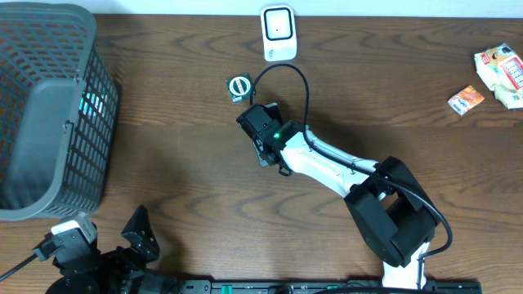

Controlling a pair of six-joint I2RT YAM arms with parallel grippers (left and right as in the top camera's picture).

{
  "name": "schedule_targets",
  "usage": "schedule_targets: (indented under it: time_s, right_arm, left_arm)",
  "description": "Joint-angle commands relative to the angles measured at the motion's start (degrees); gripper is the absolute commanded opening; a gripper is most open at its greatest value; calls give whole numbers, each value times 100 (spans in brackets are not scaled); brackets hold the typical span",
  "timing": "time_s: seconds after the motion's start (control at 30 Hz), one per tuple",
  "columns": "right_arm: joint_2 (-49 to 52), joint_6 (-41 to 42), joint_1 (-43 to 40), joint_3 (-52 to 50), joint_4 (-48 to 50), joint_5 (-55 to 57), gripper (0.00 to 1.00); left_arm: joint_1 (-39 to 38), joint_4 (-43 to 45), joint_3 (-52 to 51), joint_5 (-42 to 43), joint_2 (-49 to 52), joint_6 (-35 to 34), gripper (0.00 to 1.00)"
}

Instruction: Scan the item barcode

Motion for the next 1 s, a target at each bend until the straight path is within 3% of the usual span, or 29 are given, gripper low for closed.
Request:
schedule_targets:
  time_s: [0.0,0.6,0.63,0.73,0.97]
  right_arm:
    - [79,-46,20,-37,-7,138,60]
    - [557,-42,33,-37,-214,651,59]
    - [586,-44,28,-37,-247,695,54]
    - [669,-44,7,-37,-334,699,4]
    - [275,-50,-52,103,-516,435,1]
  left_arm:
    - [24,4,-28,-96,-9,-55,98]
    - [24,4,-28,-96,-9,-55,98]
    - [24,4,-28,-96,-9,-55,98]
    - [24,4,-28,-96,-9,-55,98]
    - [24,4,-28,-98,-9,-55,98]
